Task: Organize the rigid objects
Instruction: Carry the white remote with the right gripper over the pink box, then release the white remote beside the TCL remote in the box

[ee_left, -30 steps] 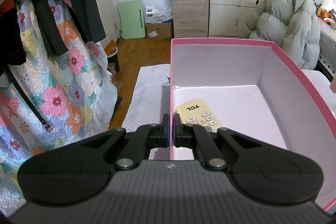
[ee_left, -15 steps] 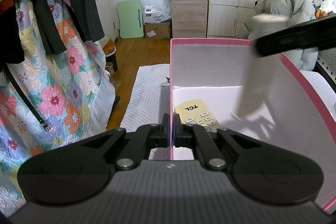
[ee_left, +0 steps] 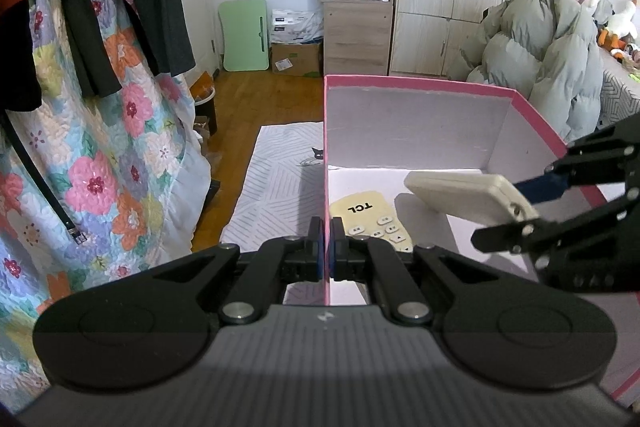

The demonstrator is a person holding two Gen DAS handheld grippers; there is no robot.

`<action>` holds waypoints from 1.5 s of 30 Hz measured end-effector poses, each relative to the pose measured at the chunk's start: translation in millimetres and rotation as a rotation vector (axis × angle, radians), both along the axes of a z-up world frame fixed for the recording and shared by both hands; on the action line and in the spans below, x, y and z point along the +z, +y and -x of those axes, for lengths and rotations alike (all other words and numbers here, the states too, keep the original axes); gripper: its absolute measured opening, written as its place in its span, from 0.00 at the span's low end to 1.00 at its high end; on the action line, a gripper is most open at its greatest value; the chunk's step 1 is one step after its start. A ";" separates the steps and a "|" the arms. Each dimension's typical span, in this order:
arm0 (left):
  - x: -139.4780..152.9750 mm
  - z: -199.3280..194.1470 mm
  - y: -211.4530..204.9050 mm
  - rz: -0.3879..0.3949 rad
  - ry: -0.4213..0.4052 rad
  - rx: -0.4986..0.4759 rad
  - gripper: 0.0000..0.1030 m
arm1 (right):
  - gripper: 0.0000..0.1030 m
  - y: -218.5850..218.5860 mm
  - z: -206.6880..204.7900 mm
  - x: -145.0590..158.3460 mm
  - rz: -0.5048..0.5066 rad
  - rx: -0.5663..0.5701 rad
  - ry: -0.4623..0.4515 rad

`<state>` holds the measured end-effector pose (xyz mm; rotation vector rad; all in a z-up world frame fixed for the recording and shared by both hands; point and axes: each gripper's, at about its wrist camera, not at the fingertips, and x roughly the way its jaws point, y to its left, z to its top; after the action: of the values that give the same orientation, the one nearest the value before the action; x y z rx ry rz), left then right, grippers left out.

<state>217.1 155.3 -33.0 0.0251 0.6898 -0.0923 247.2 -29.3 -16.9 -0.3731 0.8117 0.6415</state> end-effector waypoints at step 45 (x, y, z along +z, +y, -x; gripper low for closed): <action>-1.3 -0.6 0.2 0.018 0.001 0.000 0.03 | 0.44 -204.1 47.6 10.0 -0.361 -0.505 0.234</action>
<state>217.7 155.6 -34.3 0.0075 0.6897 -0.0990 199.6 -233.4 -7.0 0.2392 0.9464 0.3461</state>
